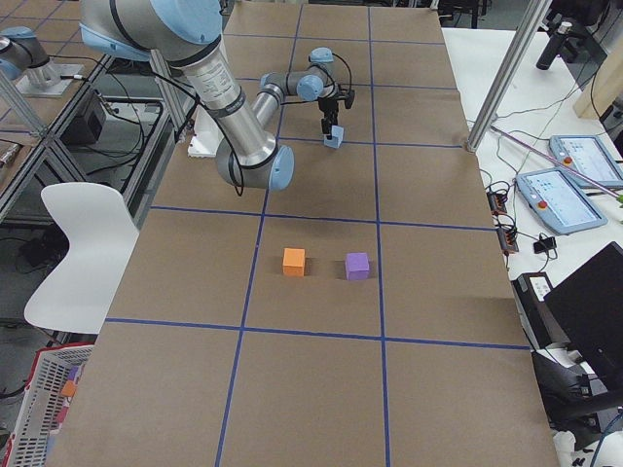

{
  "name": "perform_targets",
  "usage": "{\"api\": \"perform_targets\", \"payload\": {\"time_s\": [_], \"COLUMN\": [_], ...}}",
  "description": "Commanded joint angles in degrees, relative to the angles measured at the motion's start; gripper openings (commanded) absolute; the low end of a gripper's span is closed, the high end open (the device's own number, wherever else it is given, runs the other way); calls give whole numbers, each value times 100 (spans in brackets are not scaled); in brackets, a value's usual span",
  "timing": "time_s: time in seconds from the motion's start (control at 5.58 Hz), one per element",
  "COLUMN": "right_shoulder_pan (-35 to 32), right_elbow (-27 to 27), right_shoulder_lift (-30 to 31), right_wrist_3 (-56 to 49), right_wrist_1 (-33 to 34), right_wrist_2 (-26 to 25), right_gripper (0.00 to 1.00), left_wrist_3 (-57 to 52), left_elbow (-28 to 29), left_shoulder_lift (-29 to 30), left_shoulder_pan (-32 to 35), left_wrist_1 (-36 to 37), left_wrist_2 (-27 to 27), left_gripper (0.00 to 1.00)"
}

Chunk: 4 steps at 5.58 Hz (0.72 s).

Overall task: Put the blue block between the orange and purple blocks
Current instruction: 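Lower the right gripper onto the light blue cube and grasp it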

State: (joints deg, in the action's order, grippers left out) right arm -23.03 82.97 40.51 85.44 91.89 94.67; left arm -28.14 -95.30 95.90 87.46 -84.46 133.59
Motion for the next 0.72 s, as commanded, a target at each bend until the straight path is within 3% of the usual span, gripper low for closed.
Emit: {"api": "perform_targets", "payload": {"time_s": [0.0, 0.18, 0.36, 0.54], "right_shoulder_pan": [0, 0, 0, -8], "right_elbow": [-236, -289, -281, -203], "right_shoulder_lift": [18, 1, -8, 9], "right_wrist_3": [-53, -27, -18, -44], "right_wrist_1": [-101, -249, -277, -260], "right_wrist_2": [-114, -150, -151, -151], "right_gripper": [98, 42, 0, 0], "left_wrist_3": [1, 1, 1, -7], "left_elbow": [2, 20, 20, 63], "left_shoulder_lift": [-1, -1, -1, -10], "left_shoulder_pan": [0, -9, -9, -1], "left_wrist_1": [-1, -1, -1, -1], "left_wrist_2": [0, 0, 0, 0], "left_gripper": [100, 100, 100, 100]}}
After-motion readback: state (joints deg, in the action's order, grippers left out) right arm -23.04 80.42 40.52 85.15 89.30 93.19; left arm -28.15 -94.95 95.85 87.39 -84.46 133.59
